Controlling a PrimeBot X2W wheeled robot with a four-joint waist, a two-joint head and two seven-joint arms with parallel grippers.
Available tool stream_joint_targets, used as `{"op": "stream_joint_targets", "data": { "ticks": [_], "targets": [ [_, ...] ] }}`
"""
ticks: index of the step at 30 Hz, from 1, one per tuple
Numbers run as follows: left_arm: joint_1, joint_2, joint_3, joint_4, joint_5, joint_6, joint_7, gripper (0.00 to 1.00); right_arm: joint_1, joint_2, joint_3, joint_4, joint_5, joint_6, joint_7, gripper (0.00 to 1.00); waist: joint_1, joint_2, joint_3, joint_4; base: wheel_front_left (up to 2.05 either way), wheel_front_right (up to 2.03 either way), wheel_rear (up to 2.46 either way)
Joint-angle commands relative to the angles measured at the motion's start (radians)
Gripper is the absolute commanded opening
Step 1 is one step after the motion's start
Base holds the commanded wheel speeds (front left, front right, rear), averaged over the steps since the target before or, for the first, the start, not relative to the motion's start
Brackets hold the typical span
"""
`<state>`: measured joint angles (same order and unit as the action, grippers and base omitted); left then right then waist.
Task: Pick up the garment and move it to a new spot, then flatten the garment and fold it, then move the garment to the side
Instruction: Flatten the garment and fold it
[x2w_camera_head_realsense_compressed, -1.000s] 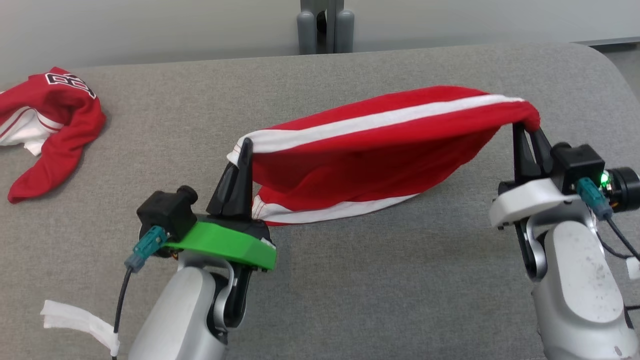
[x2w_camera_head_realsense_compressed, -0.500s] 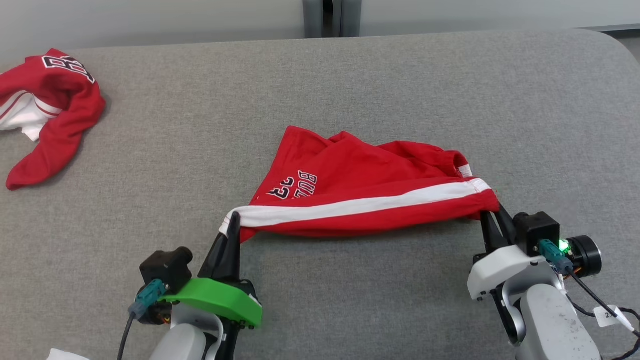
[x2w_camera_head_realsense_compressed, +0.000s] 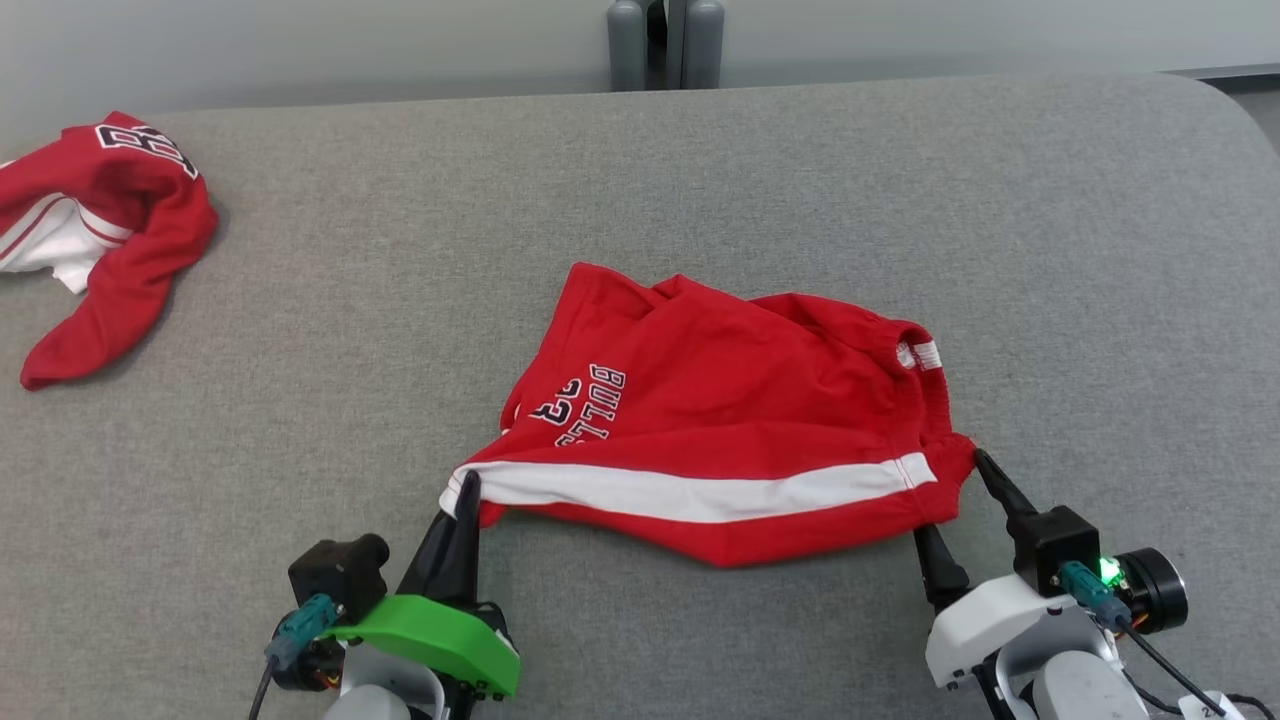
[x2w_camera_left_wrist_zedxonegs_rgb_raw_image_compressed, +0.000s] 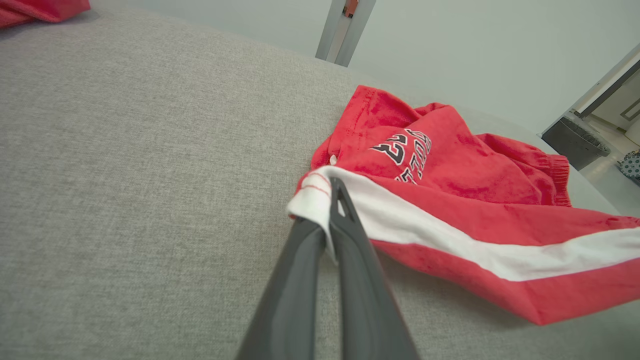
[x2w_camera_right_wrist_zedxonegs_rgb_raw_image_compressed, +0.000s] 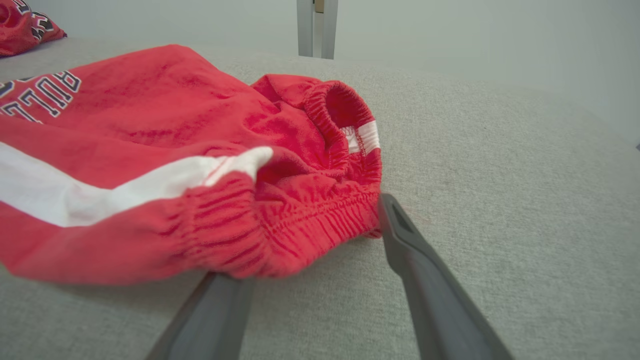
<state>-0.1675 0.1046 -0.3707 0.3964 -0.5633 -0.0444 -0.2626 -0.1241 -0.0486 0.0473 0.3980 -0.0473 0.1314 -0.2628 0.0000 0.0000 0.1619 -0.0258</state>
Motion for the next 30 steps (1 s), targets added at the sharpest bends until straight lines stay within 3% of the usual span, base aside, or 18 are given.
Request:
{"op": "stream_joint_targets", "data": {
  "ticks": [1, 4, 5, 7, 8, 21, 30],
  "targets": [
    [0.022, -0.001, 0.007, 0.006, 0.005, -0.007, -0.003, 0.0, 0.022, -0.003, -0.002, -0.007, 0.007, -0.001, -0.003, 1.0, 0.0, 0.0, -0.013, -0.012, 0.0, 0.0, 0.0],
    [0.04, -0.002, 0.017, 0.018, 0.014, -0.018, -0.002, 0.03, 0.052, -0.003, -0.01, -0.023, 0.014, -0.001, -0.003, 1.0, 0.0, 0.0, -0.03, -0.023, 0.0, 0.0, 0.0],
    [0.047, -0.002, 0.022, 0.02, 0.016, -0.019, -0.002, 0.19, 0.061, -0.003, -0.012, -0.029, 0.014, -0.001, -0.003, 1.0, 0.0, 0.0, -0.035, -0.025, 0.0, 0.0, 0.0],
    [0.063, 0.0, 0.028, 0.025, 0.026, -0.025, -0.002, 0.88, 0.08, -0.003, -0.018, -0.039, 0.016, -0.001, -0.003, 1.0, 0.0, 0.0, -0.047, -0.029, 0.0, 0.0, 0.0],
    [0.072, 0.002, 0.032, 0.027, 0.031, -0.027, -0.002, 1.0, 0.09, -0.003, -0.024, -0.044, 0.019, -0.001, -0.003, 1.0, 0.0, 0.0, -0.054, -0.03, 0.0, 0.0, 0.0],
    [0.157, 0.005, 0.081, -0.02, 0.064, -0.031, -0.002, 1.0, 0.194, -0.003, -0.109, -0.125, 0.008, -0.001, -0.003, 1.0, 0.0, 0.0, -0.146, -0.001, 0.0, 0.0, 0.0],
    [0.143, -0.005, 0.08, -0.023, 0.08, -0.034, -0.002, 1.0, 0.158, -0.004, 0.029, -0.021, 0.029, -0.001, 0.04, 1.0, 0.0, 0.0, -0.132, 0.014, 0.0, 0.0, 0.0]
  ]
}}
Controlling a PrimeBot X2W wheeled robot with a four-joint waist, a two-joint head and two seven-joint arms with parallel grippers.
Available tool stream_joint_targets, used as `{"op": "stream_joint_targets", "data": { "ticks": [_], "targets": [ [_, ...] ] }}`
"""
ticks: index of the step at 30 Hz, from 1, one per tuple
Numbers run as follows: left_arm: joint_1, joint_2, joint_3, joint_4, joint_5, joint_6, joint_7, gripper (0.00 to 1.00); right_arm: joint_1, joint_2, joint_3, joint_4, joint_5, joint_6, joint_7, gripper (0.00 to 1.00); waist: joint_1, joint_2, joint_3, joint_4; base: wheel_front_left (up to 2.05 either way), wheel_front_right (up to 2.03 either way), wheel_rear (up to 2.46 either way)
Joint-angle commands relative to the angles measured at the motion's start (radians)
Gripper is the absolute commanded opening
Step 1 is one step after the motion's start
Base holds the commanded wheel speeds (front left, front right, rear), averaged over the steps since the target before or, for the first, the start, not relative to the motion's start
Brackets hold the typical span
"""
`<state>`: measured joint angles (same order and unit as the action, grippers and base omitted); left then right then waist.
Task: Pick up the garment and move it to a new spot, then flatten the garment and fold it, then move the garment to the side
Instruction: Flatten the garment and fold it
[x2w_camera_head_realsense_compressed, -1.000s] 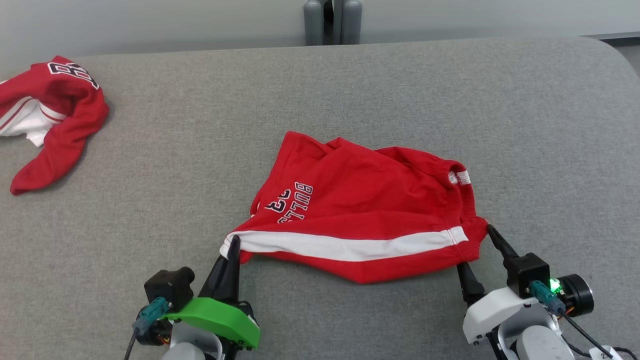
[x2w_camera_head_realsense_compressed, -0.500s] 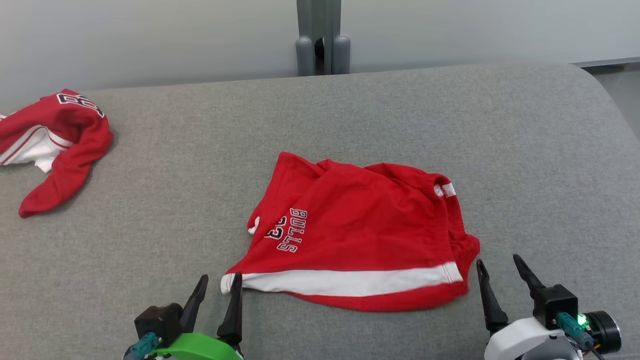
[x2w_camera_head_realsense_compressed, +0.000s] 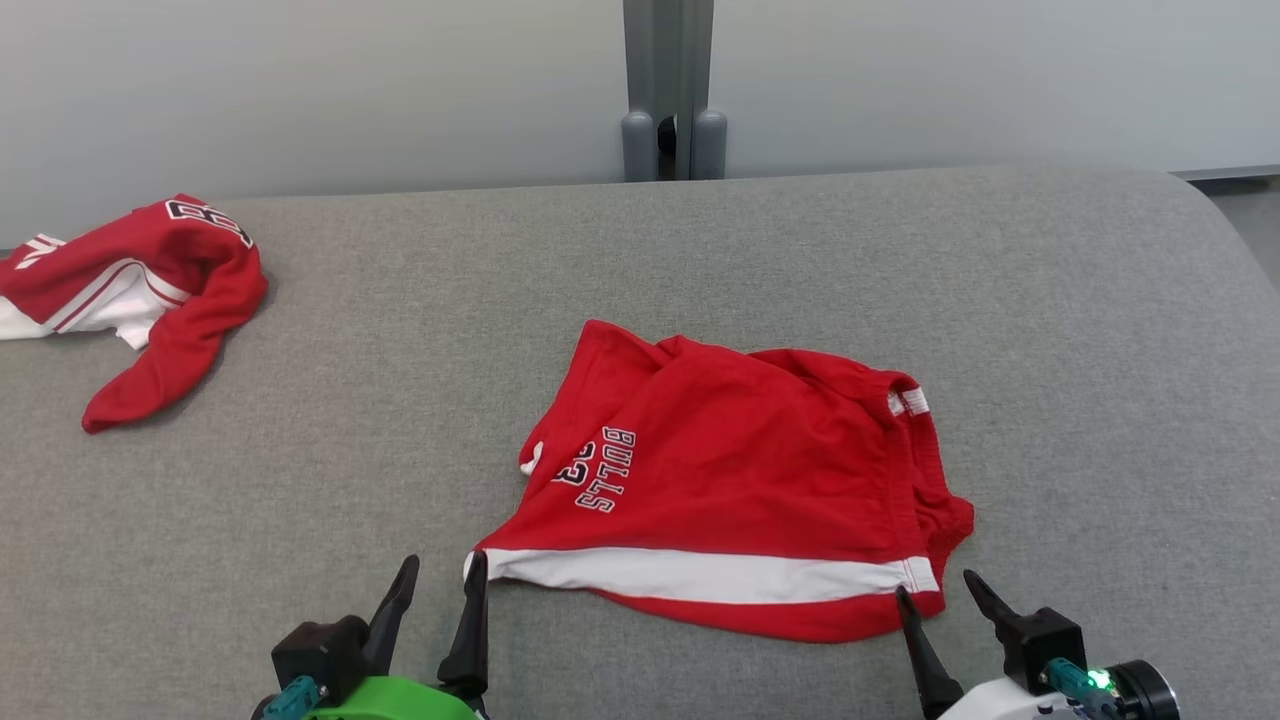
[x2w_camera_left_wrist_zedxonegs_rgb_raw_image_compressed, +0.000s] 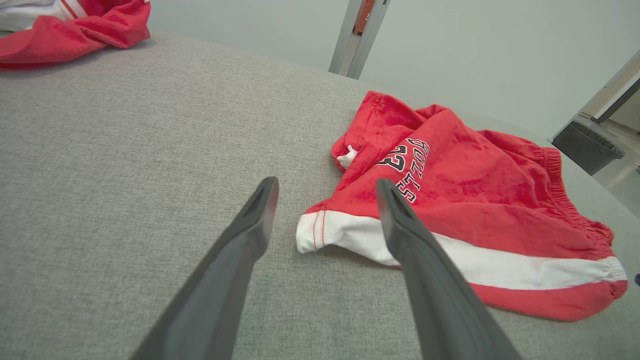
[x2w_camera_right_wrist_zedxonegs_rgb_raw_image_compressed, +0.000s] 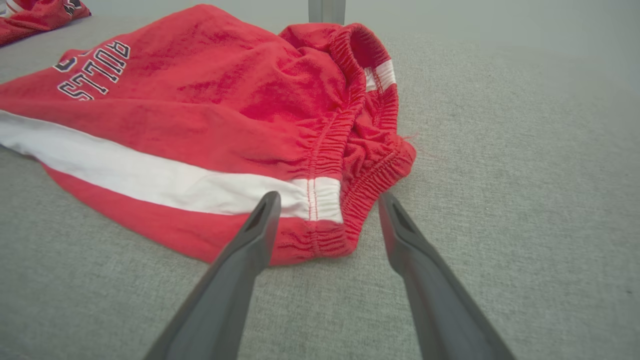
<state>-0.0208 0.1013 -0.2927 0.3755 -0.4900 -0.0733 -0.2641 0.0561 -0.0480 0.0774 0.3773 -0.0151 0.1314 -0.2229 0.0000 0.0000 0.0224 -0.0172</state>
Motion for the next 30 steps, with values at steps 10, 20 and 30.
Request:
{"op": "stream_joint_targets", "data": {
  "ticks": [10, 20, 30],
  "targets": [
    [-0.025, 0.0, 0.01, 0.003, 0.015, -0.005, 0.0, 1.0, -0.138, -0.004, 0.041, 0.187, 0.005, -0.001, 0.022, 0.96, 0.0, 0.0, 0.04, 0.049, 0.0, 0.0, 0.0],
    [-0.067, 0.012, -0.029, 0.102, 0.009, -0.028, 0.023, 1.0, -0.167, -0.018, 0.086, 0.177, 0.028, -0.001, 0.041, 0.0, 0.0, 0.0, 0.051, 0.045, 0.0, 0.0, 0.0],
    [-0.157, 0.017, -0.086, 0.23, -0.034, -0.052, 0.054, 1.0, -0.167, -0.041, 0.107, 0.109, 0.049, -0.001, 0.068, 0.0, 0.0, 0.0, 0.07, 0.016, 0.0, 0.0, 0.0]
  ]
}}
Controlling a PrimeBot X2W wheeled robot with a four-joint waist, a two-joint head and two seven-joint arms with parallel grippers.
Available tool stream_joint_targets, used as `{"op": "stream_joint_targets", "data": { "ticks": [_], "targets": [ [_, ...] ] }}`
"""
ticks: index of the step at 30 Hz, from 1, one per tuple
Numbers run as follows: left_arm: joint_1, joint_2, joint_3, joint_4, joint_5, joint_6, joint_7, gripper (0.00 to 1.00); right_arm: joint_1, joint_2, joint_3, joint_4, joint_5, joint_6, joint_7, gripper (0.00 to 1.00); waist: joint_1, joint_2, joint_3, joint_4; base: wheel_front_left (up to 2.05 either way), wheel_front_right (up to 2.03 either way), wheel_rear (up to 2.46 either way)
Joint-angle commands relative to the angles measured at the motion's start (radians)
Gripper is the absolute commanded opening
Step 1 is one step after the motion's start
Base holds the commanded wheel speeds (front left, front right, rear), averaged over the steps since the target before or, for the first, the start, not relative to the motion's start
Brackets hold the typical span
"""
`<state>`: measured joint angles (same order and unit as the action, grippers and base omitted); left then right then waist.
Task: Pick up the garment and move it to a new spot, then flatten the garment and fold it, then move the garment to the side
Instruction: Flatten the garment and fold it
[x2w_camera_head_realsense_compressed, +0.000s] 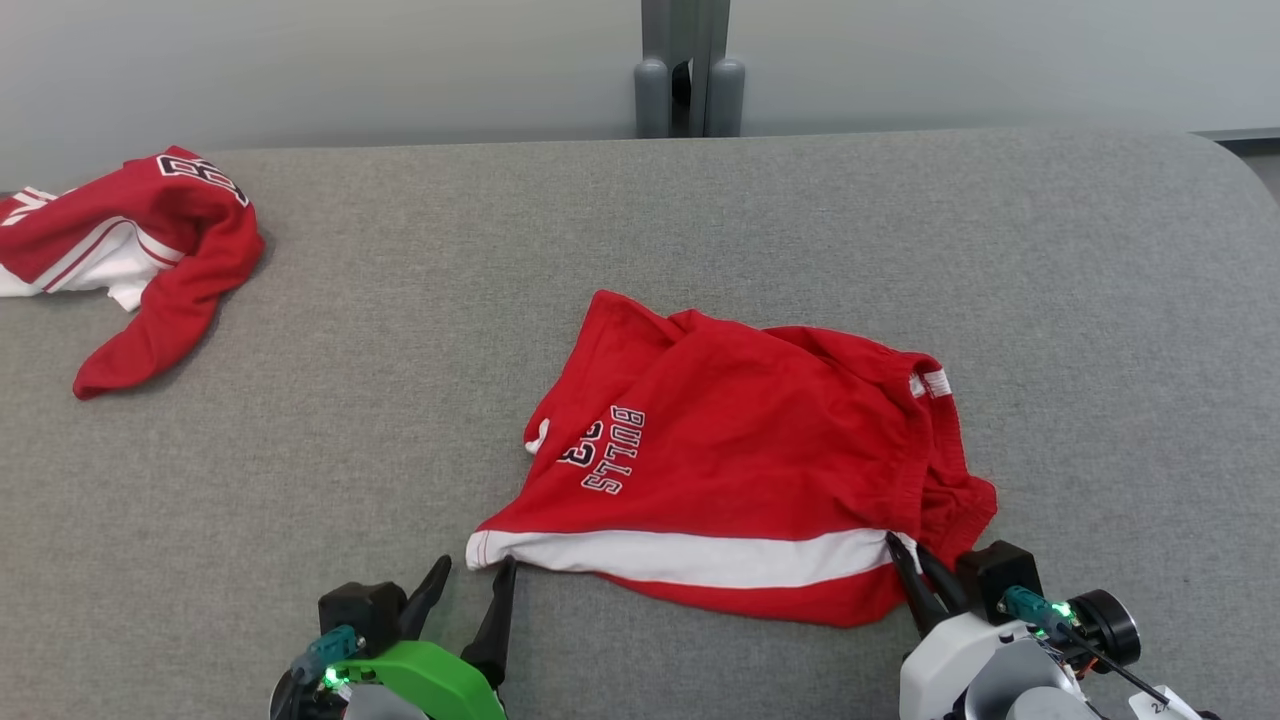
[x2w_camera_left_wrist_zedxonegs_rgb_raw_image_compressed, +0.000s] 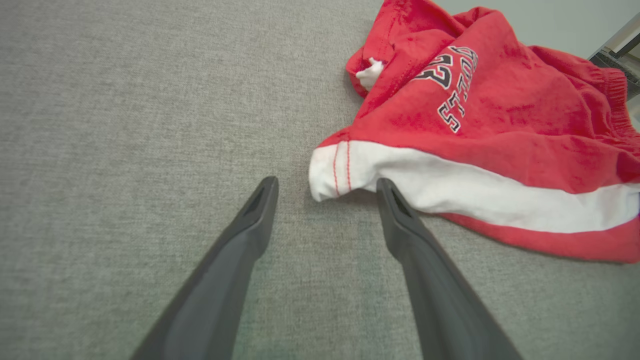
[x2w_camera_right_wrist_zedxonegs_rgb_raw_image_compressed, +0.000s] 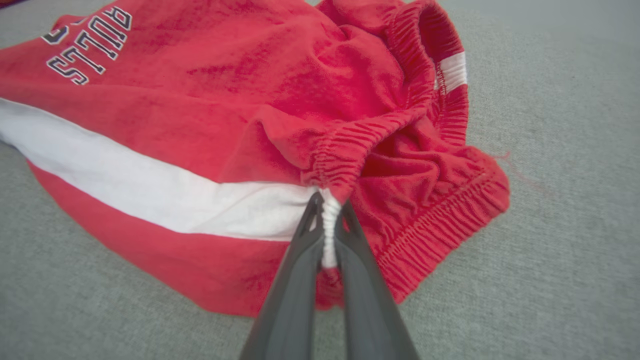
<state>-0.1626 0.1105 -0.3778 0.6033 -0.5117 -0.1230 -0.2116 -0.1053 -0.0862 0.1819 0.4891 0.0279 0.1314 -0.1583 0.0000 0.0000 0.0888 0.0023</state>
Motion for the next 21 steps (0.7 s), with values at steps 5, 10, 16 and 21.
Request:
{"op": "stream_joint_targets", "data": {
  "ticks": [5, 10, 16, 21],
  "targets": [
    [-0.045, 0.009, -0.028, 0.024, -0.033, -0.008, -0.016, 0.98, -0.009, -0.006, 0.007, -0.018, 0.015, -0.001, 0.006, 0.0, 0.0, 0.0, 0.014, -0.011, 0.0, 0.0, 0.0],
    [-0.056, 0.014, -0.056, 0.027, -0.071, -0.008, -0.031, 0.33, -0.007, -0.007, 0.002, -0.023, 0.02, -0.001, 0.007, 0.0, 0.0, 0.0, 0.017, -0.01, 0.0, 0.0, 0.0],
    [-0.065, 0.027, -0.098, 0.038, -0.111, -0.008, -0.034, 0.0, -0.01, -0.01, -0.003, -0.028, 0.026, -0.001, 0.001, 0.0, 0.0, 0.0, 0.015, -0.009, 0.0, 0.0, 0.0],
    [-0.076, 0.036, -0.105, 0.029, -0.129, -0.009, -0.046, 0.0, -0.013, -0.009, -0.013, -0.039, 0.029, -0.001, -0.012, 0.0, 0.0, 0.0, 0.009, -0.014, 0.0, 0.0, 0.0]
  ]
}}
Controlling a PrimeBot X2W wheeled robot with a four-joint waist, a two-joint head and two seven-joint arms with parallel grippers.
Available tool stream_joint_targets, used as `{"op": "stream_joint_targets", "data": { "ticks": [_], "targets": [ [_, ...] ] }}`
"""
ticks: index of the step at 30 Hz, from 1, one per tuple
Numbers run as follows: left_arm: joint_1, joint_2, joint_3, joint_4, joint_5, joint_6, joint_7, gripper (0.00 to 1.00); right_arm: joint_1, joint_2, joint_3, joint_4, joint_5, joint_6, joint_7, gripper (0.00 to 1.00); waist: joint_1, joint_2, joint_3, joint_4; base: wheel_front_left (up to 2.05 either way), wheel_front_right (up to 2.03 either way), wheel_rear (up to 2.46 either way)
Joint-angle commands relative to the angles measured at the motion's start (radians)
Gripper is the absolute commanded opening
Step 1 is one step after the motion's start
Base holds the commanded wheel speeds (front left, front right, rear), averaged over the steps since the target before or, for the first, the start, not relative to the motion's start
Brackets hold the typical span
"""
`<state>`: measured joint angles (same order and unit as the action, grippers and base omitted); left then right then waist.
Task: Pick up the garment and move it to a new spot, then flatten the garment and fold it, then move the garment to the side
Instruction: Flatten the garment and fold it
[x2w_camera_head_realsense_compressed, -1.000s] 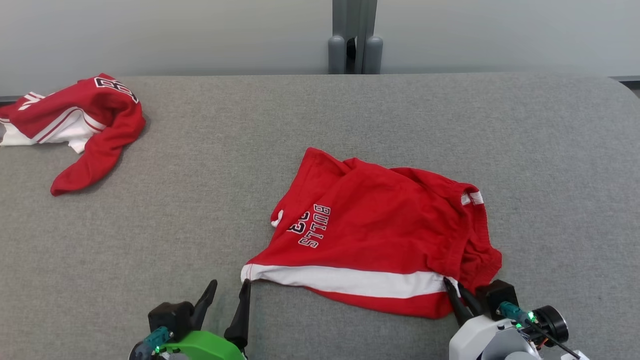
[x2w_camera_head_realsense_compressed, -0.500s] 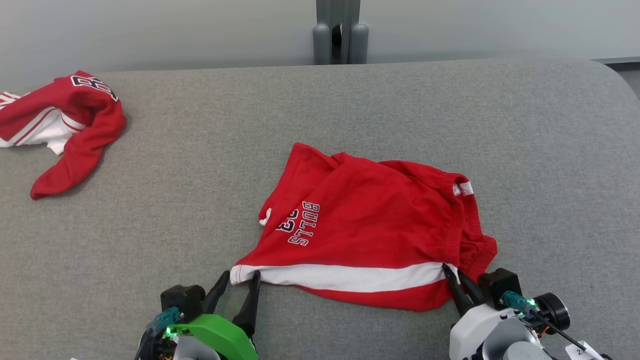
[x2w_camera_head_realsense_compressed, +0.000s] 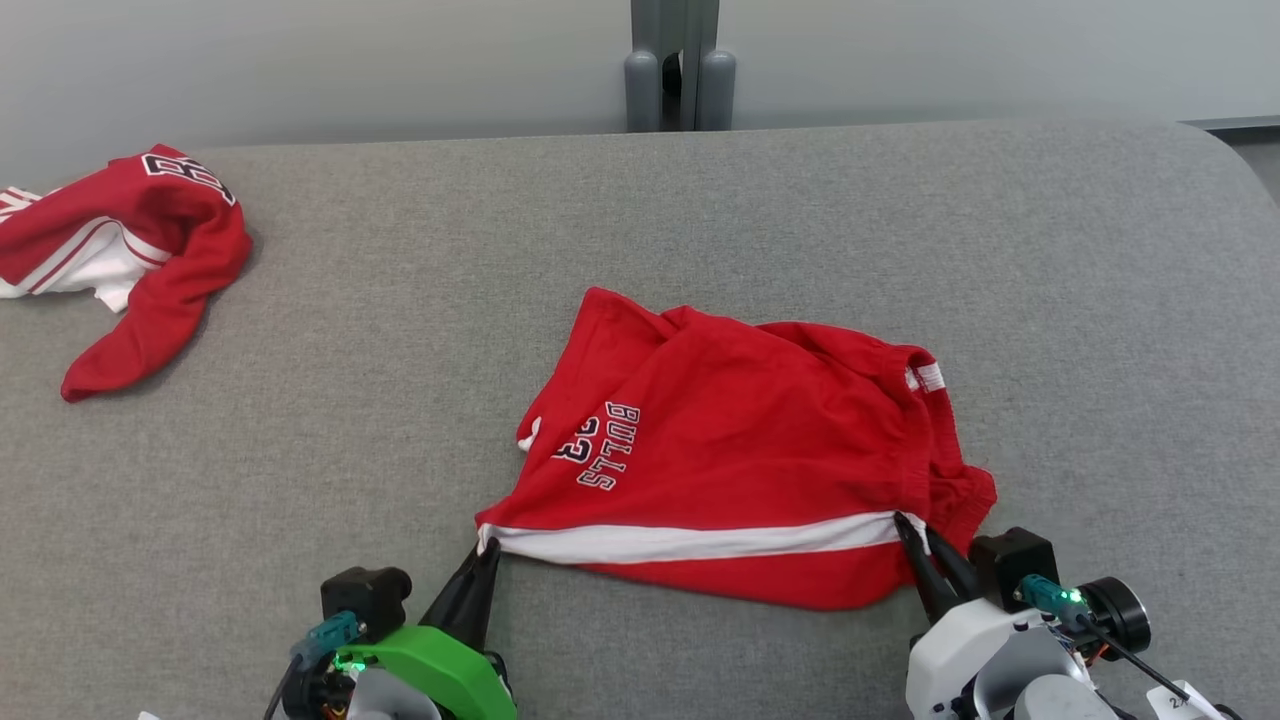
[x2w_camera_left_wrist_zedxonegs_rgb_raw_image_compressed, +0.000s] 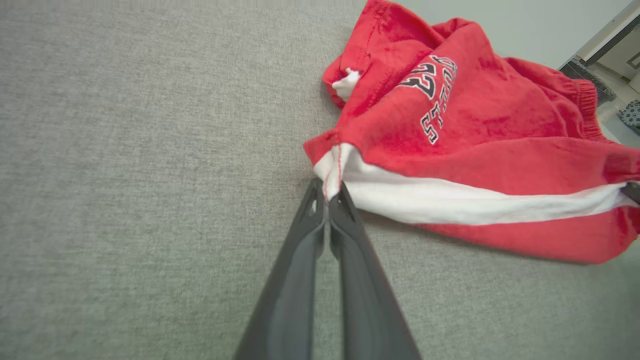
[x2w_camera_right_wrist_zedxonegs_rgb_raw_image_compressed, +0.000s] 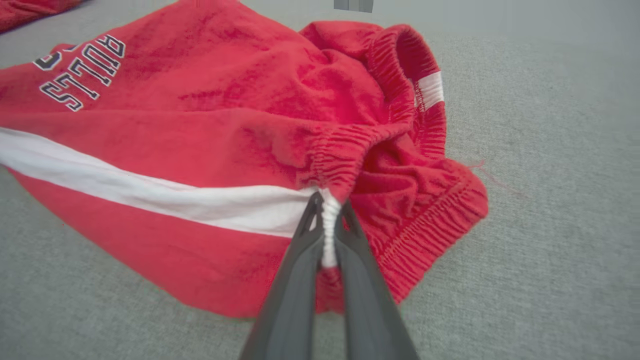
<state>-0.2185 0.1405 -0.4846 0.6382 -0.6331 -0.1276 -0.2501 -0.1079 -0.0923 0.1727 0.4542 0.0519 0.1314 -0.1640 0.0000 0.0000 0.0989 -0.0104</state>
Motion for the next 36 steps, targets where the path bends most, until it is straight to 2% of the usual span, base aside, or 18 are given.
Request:
{"op": "stream_joint_targets", "data": {
  "ticks": [1, 8, 13, 18, 23, 28, 32, 36],
  "targets": [
    [-0.021, 0.01, 0.006, -0.013, -0.009, -0.004, -0.009, 0.0, -0.009, -0.001, -0.006, -0.01, 0.009, -0.001, -0.011, 0.0, 0.0, 0.0, -0.004, -0.002, 0.0, 0.0, 0.0],
    [0.002, 0.013, 0.075, -0.144, 0.022, -0.004, -0.015, 0.0, 0.011, 0.004, -0.013, -0.106, 0.049, -0.001, -0.028, 0.0, 0.0, 0.0, -0.032, -0.006, 0.0, 0.0, 0.0],
    [0.047, -0.002, 0.153, -0.31, 0.043, -0.004, -0.015, 0.0, 0.033, -0.007, -0.012, -0.255, 0.092, -0.001, -0.01, 0.0, 0.0, 0.0, -0.063, -0.013, 0.0, 0.0, 0.0],
    [0.081, 0.002, 0.189, -0.454, 0.048, -0.004, -0.014, 0.0, 0.053, -0.017, -0.007, -0.433, 0.153, -0.001, 0.035, 0.0, 0.0, 0.0, -0.098, -0.025, 0.0, 0.0, 0.0],
    [0.074, 0.036, 0.206, -0.611, 0.054, 0.003, -0.004, 0.0, 0.05, -0.064, -0.005, -0.634, 0.193, -0.001, 0.112, 0.0, 0.0, 0.0, -0.122, -0.036, 0.0, 0.0, 0.0],
    [0.035, 0.084, 0.231, -0.788, 0.043, 0.026, 0.073, 0.0, 0.024, -0.111, -0.024, -0.798, 0.212, -0.001, 0.197, 0.0, 0.0, 0.0, -0.134, -0.043, 0.0, 0.0, 0.0],
    [-0.029, 0.128, 0.246, -0.864, 0.034, 0.032, 0.157, 0.0, -0.006, -0.135, -0.024, -0.866, 0.223, -0.001, 0.262, 0.0, 0.0, 0.0, -0.13, -0.042, 0.0, 0.0, 0.0],
    [-0.122, 0.152, 0.242, -0.851, 0.015, 0.024, 0.225, 0.0, -0.071, -0.148, -0.017, -0.841, 0.231, -0.001, 0.298, 0.0, 0.0, 0.0, -0.089, -0.041, 0.0, 0.0, 0.0]
  ]
}}
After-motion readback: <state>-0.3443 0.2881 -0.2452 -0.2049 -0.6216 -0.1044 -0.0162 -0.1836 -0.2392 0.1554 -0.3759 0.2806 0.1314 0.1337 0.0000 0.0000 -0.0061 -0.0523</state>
